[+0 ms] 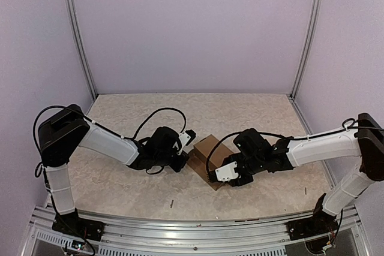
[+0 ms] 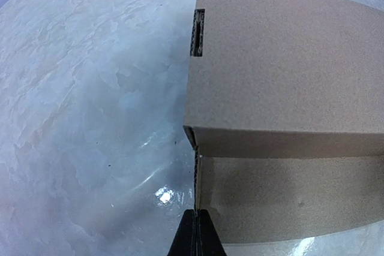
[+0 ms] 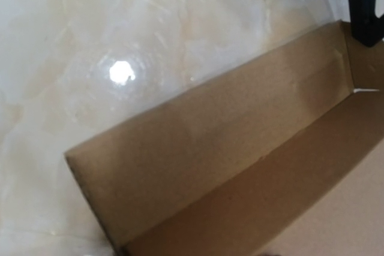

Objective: Fold the paper box

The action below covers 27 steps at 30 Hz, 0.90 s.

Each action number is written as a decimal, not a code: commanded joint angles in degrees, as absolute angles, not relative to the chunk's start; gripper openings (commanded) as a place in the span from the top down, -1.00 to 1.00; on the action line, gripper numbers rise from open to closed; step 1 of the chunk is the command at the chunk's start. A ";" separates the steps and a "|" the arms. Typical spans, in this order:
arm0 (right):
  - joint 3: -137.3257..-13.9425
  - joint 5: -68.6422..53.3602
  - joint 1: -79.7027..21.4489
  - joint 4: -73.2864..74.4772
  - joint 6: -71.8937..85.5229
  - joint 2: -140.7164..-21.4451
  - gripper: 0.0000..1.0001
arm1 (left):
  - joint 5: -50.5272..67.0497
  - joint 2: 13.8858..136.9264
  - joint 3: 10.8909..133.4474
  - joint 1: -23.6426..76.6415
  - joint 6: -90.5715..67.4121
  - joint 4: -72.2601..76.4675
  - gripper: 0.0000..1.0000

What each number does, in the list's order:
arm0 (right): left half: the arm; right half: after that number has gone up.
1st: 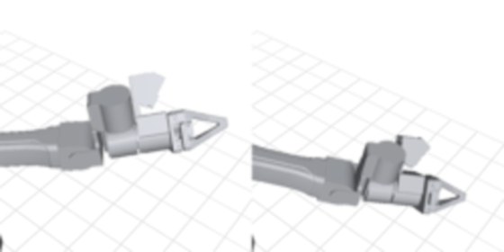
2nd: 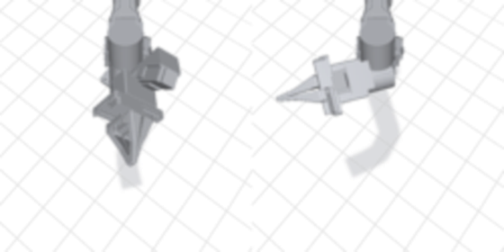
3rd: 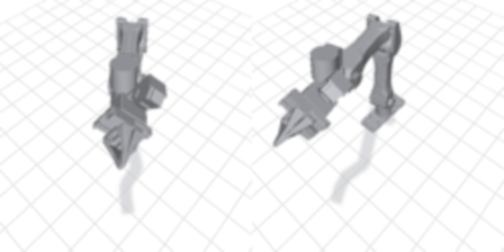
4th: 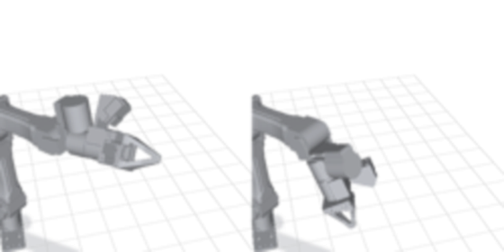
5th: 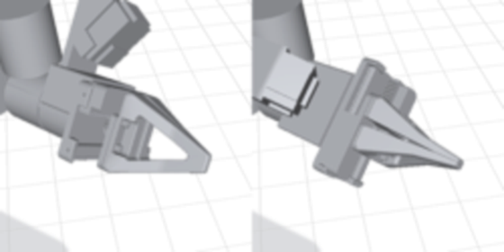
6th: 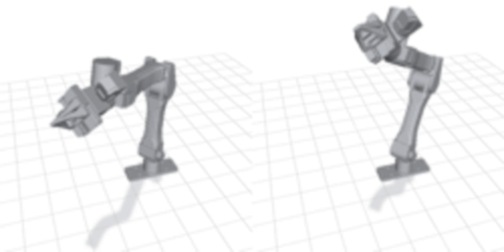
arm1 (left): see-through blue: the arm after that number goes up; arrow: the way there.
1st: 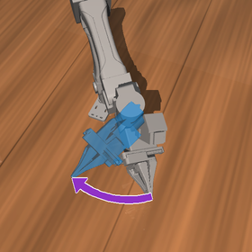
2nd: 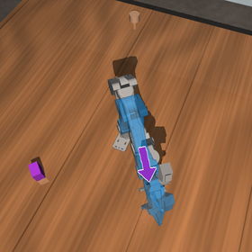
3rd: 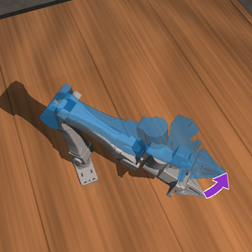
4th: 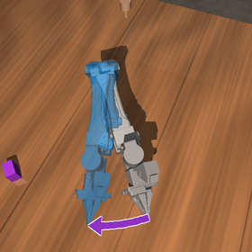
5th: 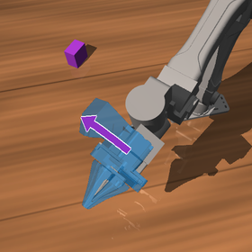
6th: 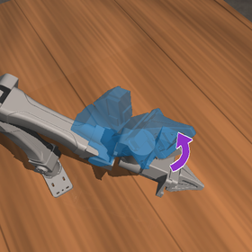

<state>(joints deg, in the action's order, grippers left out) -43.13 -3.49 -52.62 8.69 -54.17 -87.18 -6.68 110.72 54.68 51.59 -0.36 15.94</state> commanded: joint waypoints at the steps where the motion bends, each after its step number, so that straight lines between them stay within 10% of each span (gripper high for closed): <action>1: -42.45 -4.82 -52.16 14.01 -53.35 -90.26 -0.03 | -2.72 110.08 52.46 51.48 -2.15 17.41 1.00; 27: -42.80 -5.40 -52.13 14.38 -53.96 -91.19 -0.01 | -0.35 110.66 60.02 50.72 -1.73 6.39 1.00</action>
